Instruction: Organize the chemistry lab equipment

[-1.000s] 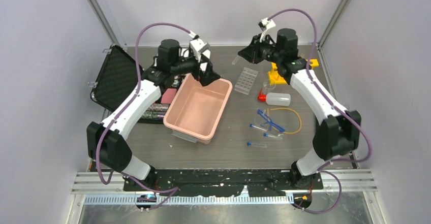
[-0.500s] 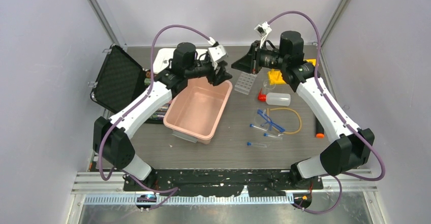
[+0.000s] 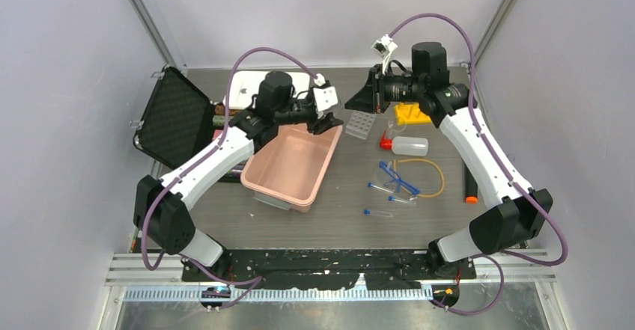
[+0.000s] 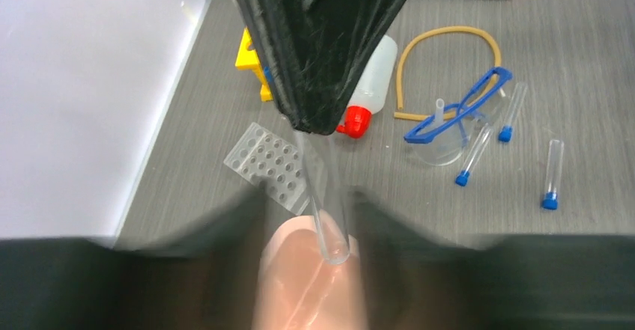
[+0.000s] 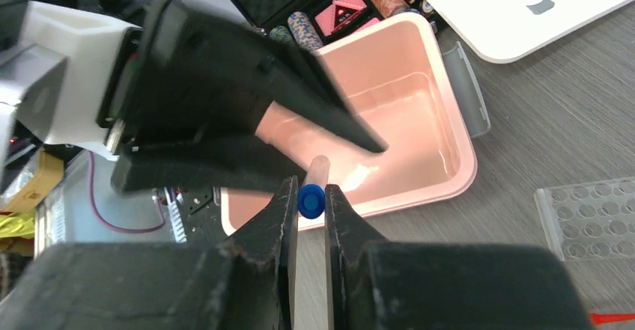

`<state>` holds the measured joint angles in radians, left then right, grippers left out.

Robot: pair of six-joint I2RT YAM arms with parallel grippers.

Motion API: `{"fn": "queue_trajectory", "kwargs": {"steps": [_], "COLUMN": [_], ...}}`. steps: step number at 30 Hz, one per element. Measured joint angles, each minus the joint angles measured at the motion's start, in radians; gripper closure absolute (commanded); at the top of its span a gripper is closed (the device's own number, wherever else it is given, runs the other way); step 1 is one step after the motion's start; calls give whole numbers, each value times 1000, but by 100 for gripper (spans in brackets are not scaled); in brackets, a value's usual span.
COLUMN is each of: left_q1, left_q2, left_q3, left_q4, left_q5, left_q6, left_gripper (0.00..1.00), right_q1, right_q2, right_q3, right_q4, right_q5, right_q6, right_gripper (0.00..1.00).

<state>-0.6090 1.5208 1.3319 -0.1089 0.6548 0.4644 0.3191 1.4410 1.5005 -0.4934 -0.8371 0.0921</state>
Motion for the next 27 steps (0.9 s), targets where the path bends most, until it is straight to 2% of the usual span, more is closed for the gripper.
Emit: {"fn": "queue_trajectory", "kwargs": {"steps": [1, 2, 3, 5, 10, 16, 22, 27], "left_q1": [-1, -1, 0, 9, 85, 186, 206, 212], "left_q2": [-4, -7, -10, -14, -68, -156, -175, -175], "left_q3": [-1, -2, -3, -5, -23, -51, -86, -108], "left_q4": [4, 3, 0, -8, -80, -143, -152, -153], "left_q5": [-6, -24, -45, -87, -106, -139, -171, -189], "left_q6": [14, 21, 23, 11, -62, -119, -159, -175], "left_gripper": [12, 2, 1, 0, 0, 0, 0, 0], "right_q1": [-1, -3, -11, -25, -103, -118, -91, -71], "right_q2": [8, 20, 33, 65, 189, 431, 632, 700], "right_q3": [23, 48, 80, 142, 347, 578, 578, 547], "right_q4": [-27, -54, -85, -139, -236, -327, -307, -261], "right_q5": [-3, -6, -6, 10, 179, 399, 531, 587], "right_q6": [-9, -17, -27, -52, -123, -228, -294, -327], "right_gripper": [95, 95, 95, 95, 95, 95, 95, 95]}}
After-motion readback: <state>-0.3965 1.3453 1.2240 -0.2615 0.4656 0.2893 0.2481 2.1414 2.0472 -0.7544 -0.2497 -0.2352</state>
